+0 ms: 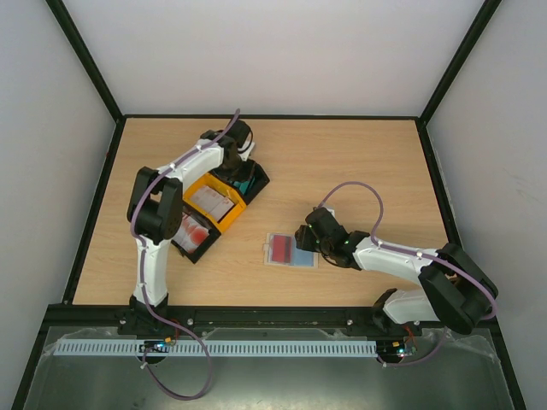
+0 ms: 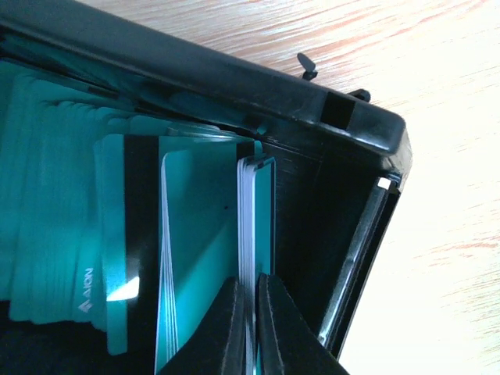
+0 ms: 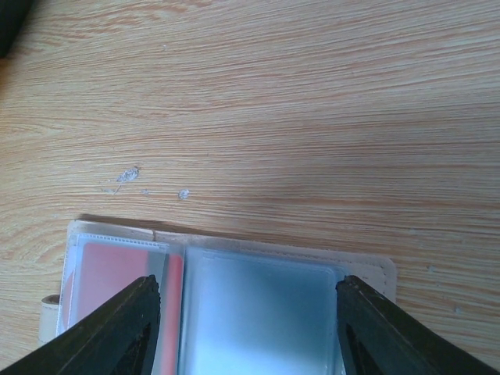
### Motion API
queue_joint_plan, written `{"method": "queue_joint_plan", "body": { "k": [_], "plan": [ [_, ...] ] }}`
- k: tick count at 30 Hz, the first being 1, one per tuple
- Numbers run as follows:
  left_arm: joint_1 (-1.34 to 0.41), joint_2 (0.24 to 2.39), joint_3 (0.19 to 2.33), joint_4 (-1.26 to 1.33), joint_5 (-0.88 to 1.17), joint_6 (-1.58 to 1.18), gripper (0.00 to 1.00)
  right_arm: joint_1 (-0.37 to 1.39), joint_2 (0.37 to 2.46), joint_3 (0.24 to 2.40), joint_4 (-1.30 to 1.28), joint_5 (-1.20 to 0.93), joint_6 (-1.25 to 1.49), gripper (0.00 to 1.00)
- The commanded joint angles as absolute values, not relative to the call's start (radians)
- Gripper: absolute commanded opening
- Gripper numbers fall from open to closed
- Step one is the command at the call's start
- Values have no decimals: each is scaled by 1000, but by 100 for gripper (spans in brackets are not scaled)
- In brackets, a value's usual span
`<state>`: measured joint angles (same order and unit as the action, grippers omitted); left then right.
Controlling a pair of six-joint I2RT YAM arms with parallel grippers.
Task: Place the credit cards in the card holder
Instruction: Pick up the credit card from the storage box.
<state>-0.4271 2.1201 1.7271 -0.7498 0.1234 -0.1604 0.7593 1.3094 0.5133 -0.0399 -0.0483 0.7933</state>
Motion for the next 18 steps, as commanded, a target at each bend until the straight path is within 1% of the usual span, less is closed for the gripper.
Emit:
{"method": "queue_joint_plan", "body": {
  "k": [1, 5, 11, 18],
  "plan": [
    [-431, 2018, 1746, -787, 49, -151, 2, 757, 1287, 535, -51, -9, 790, 61],
    [-428, 1969, 1743, -790, 32, -164, 2, 755, 1272, 555, -63, 8, 786, 61],
    [-428, 1903, 1728, -781, 63, -197, 2, 751, 1240, 592, -58, 2, 785, 61],
    [-428, 1799, 1645, -737, 109, -220, 2, 744, 1220, 645, -43, -48, 785, 61]
  ]
}}
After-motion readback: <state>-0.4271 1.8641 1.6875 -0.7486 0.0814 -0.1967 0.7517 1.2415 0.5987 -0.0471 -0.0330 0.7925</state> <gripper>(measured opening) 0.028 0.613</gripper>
